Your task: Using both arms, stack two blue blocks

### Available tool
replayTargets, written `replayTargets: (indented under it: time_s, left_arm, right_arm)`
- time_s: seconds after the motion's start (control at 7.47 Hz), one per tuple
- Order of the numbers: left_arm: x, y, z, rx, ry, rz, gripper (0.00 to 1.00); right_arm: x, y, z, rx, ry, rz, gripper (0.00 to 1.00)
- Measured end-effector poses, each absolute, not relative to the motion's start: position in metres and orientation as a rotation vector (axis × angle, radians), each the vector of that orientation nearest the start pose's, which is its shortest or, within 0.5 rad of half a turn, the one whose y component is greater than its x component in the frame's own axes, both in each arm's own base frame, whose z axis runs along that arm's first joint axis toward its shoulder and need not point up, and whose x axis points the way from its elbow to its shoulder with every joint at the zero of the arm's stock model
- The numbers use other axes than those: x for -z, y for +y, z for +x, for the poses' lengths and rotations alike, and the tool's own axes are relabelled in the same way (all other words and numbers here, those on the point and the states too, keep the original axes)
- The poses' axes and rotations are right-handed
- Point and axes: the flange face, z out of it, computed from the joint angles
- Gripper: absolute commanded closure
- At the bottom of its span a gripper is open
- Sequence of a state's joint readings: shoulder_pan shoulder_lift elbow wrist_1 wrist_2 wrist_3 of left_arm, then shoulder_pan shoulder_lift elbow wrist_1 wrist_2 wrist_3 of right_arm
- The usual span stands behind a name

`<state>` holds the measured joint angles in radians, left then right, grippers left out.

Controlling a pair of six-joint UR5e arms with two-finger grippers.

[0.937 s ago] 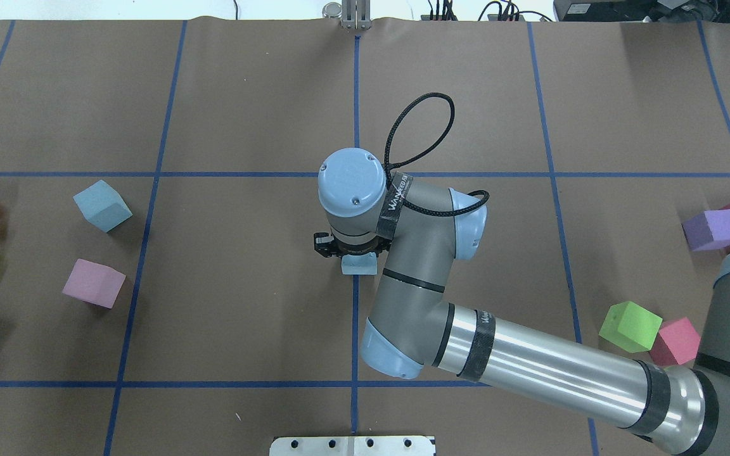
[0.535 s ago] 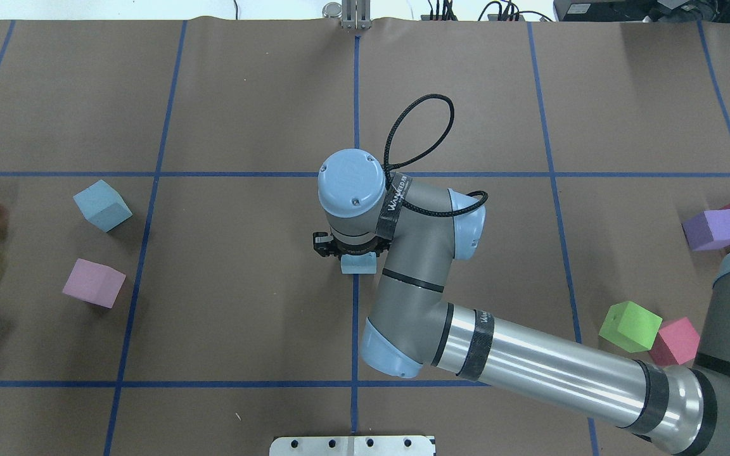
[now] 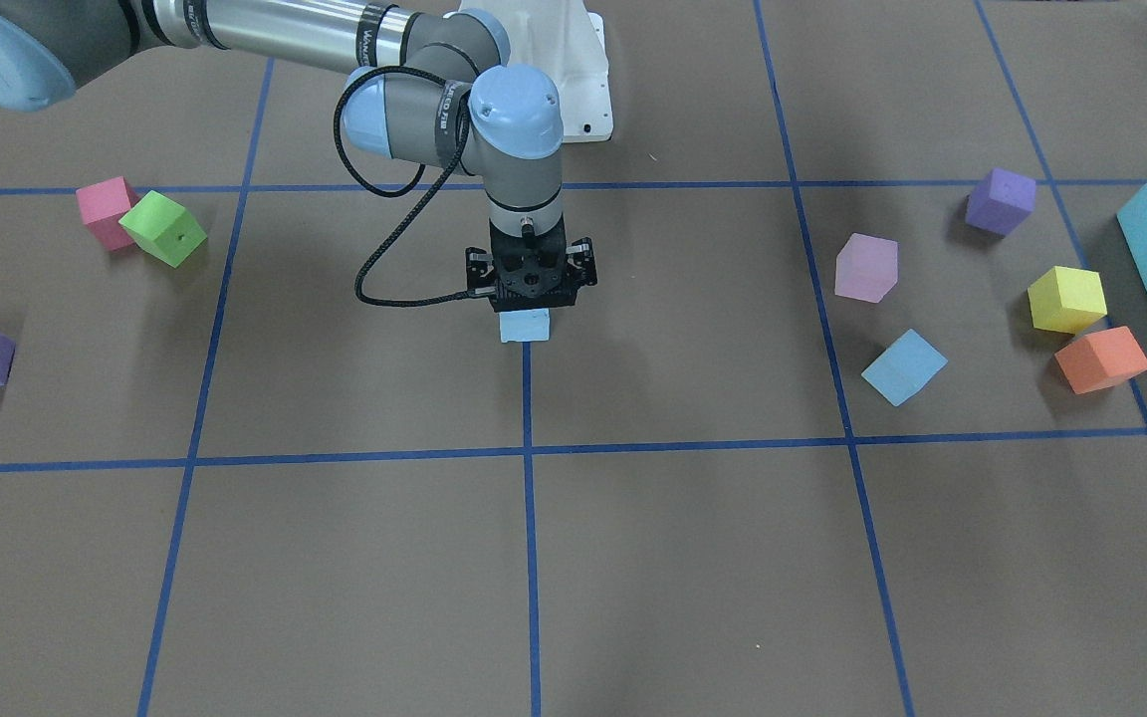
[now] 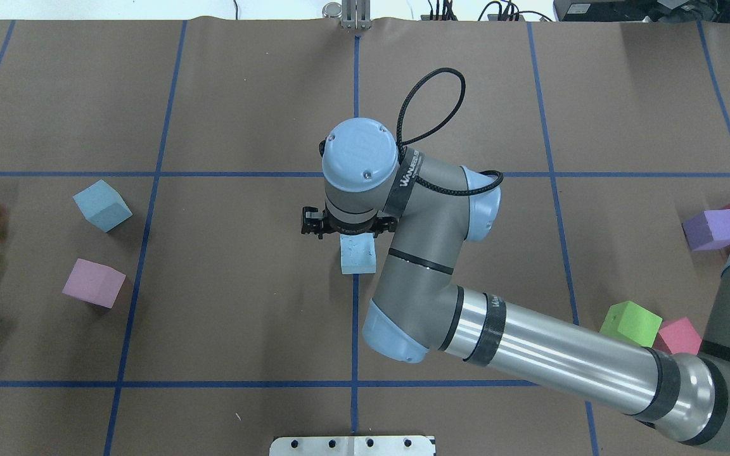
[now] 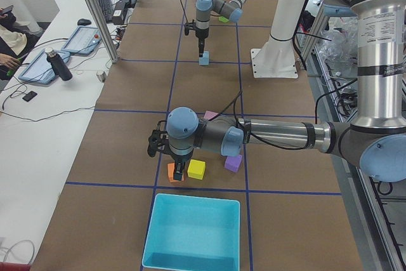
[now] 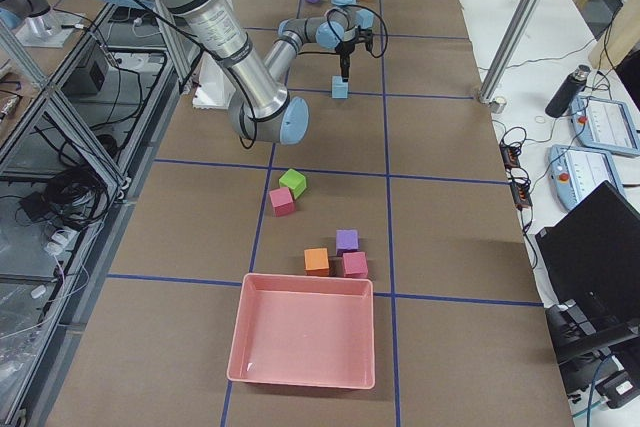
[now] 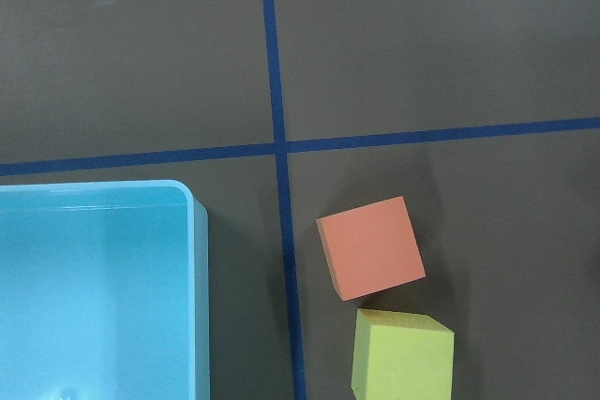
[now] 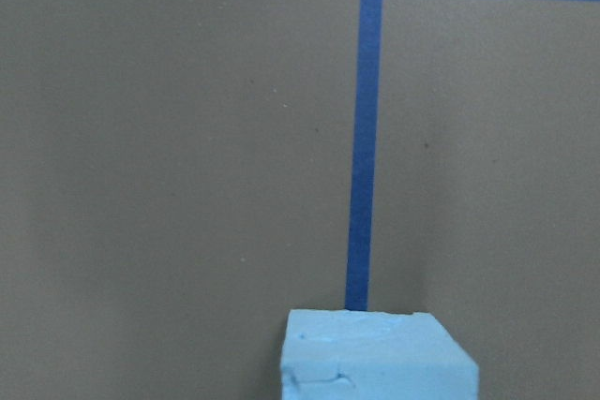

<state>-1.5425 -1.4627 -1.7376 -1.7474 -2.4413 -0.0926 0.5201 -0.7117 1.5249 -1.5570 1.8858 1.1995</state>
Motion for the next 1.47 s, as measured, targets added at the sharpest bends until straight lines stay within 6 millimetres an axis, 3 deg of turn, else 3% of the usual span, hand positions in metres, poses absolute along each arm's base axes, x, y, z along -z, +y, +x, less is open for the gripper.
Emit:
replayTargets:
  time_s: [0.13,0.27,0.4,0.54,0.67,0.94,1.2,1.34,1.47]
  left_arm:
    - [-0.582,-0.463,-0.043,-0.049,0.893,0.204,0.02]
    - [-0.551,-0.474,-0.041,-0.03,0.918,0.246,0.02]
    - [-0.515,-0.492,-0.032,-0.019,0.948,0.285,0.02]
    - [-0.482,-0.51,-0.008,-0.059,0.971,0.313,0.02]
    - [-0.456,-0.523,0.022,-0.116,0.983,0.33,0.02]
    - [-0.44,-0.532,0.077,-0.189,0.932,0.338,0.02]
    - [-0.431,-0.534,0.136,-0.2,0.902,0.298,0.02]
    - [-0.424,-0.533,0.161,-0.178,0.894,0.276,0.02]
    - [-0.421,-0.531,0.185,-0.164,0.874,0.265,0.02]
  right_arm:
    - [-0.135,-0.478,-0.542,-0.039,-0.899,0.075,0.0]
    - [-0.135,-0.511,-0.495,-0.071,-0.915,0.071,0.0]
    - [-0.145,-0.538,-0.44,-0.081,-0.918,0.088,0.0]
    - [-0.166,-0.559,-0.379,-0.059,-0.908,0.113,0.0]
    - [-0.207,-0.576,-0.313,-0.007,-0.879,0.138,0.0]
    - [-0.33,-0.591,-0.183,0.137,-0.778,0.179,0.0]
    - [-0.473,-0.57,-0.066,0.308,-0.672,0.163,0.0]
    - [-0.53,-0.546,-0.012,0.329,-0.649,0.138,0.0]
    - [-0.572,-0.517,0.032,0.298,-0.646,0.11,0.0]
